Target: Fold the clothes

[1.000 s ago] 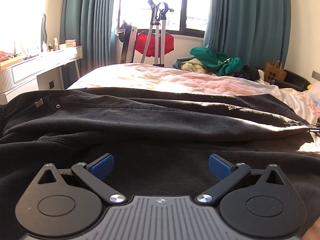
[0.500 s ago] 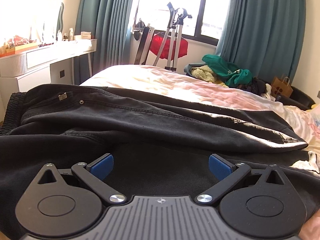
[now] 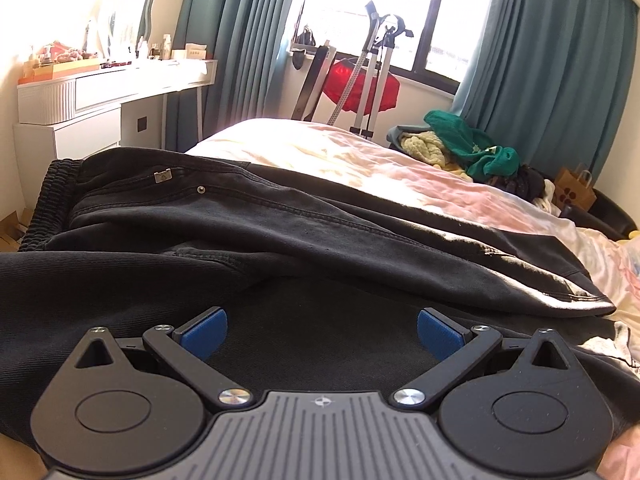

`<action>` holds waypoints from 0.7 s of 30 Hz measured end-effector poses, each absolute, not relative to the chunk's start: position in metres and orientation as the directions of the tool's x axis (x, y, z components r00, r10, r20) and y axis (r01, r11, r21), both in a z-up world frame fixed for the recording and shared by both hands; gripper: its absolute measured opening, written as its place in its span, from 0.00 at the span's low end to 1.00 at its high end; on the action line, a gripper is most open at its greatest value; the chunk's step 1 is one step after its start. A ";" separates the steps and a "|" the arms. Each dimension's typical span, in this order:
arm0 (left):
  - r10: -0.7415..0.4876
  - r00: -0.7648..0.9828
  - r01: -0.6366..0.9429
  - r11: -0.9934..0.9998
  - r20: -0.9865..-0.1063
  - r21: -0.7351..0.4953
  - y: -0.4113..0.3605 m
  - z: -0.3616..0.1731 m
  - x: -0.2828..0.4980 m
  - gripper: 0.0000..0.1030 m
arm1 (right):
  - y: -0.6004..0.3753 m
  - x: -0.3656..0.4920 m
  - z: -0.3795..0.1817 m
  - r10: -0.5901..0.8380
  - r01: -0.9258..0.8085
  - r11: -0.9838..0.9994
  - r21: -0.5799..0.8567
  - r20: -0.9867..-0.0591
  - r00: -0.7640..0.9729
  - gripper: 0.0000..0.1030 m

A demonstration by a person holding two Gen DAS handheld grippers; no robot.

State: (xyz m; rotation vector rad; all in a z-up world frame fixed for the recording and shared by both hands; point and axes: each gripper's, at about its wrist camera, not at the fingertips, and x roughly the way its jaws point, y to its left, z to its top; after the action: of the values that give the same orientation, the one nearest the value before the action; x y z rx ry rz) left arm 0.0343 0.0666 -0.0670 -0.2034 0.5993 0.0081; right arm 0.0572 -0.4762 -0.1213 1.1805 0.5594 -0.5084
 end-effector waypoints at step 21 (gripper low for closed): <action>-0.048 0.797 -0.185 0.930 -0.602 -0.319 0.082 -0.088 0.053 0.99 | -0.499 0.091 -0.160 -0.011 0.633 0.263 0.728 -0.654 0.756 0.46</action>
State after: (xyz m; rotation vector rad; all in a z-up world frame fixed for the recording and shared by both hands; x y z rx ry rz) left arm 0.0526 0.0816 -0.0885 -0.3766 0.6475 0.0754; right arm 0.0911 -0.4994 -0.1600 1.2415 0.6005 -0.4726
